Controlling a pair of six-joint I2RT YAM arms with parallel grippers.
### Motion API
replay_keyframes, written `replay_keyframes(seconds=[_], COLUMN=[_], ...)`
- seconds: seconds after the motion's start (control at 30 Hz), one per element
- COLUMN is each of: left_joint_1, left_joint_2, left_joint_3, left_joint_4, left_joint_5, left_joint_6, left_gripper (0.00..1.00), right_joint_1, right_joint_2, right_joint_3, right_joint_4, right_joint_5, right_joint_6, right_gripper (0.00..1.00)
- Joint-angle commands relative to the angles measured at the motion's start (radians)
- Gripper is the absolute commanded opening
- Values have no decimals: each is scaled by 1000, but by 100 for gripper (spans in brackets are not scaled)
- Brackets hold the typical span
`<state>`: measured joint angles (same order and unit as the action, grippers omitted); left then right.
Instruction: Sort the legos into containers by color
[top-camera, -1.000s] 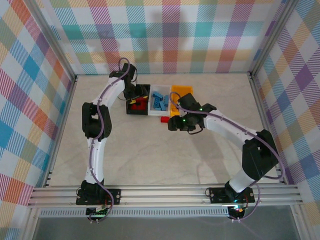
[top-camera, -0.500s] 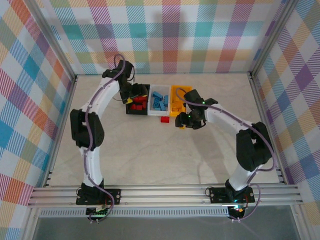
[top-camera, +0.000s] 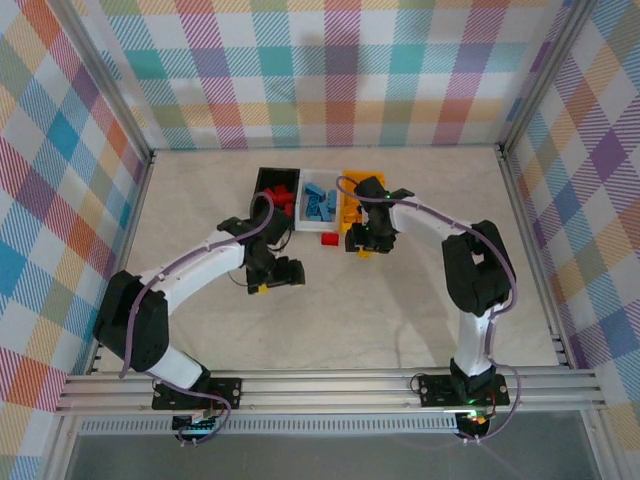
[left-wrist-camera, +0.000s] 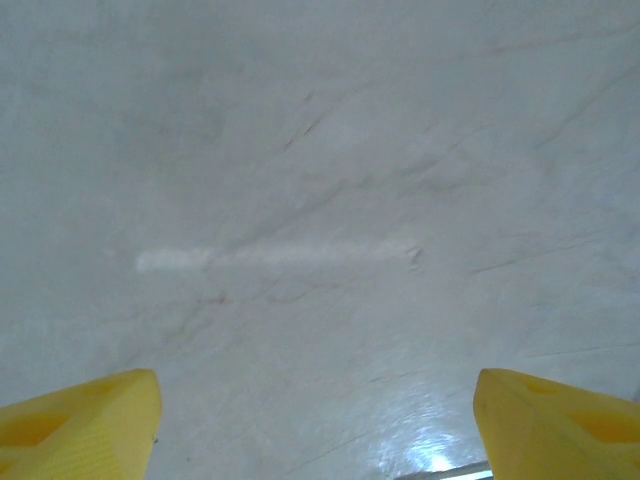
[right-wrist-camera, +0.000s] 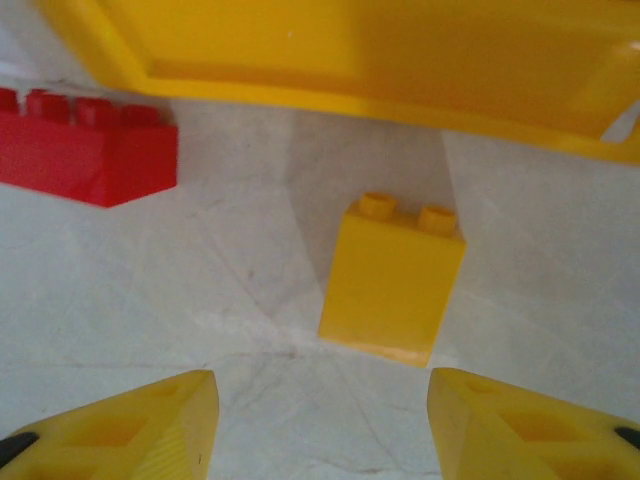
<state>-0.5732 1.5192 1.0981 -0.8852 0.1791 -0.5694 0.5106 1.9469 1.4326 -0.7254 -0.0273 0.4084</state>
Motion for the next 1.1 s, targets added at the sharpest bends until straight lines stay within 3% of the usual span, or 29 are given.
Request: replay_keyframes(seconds=[0.0,0.37,0.63,0.83,1.07], left_joint_1=[-2,-2,-2,-2,-2], left_joint_2=[-71,-96,-109,-99,-67], left_joint_3=[8,41,32,34,45], left_joint_4=[20,-49,-56,-43,-25], left_joint_5=[-41,-69,-66,-61,-47], left_joint_6=[-47,-5,-7,-13,-20], left_gripper=[82,84,85,85,85], right_joint_1=[-1,-1,-1,-1,-1], right_joint_2=[48,137,161,115,-6], right_joint_3=[59,115,108,57,-6], right_joint_4=[-60,-83,-80,-66,-54], right_joint_5=[68,121,128,137,47], right_joint_6=[-14,10,25,20,20], right_gripper=[58,54,43,27,24])
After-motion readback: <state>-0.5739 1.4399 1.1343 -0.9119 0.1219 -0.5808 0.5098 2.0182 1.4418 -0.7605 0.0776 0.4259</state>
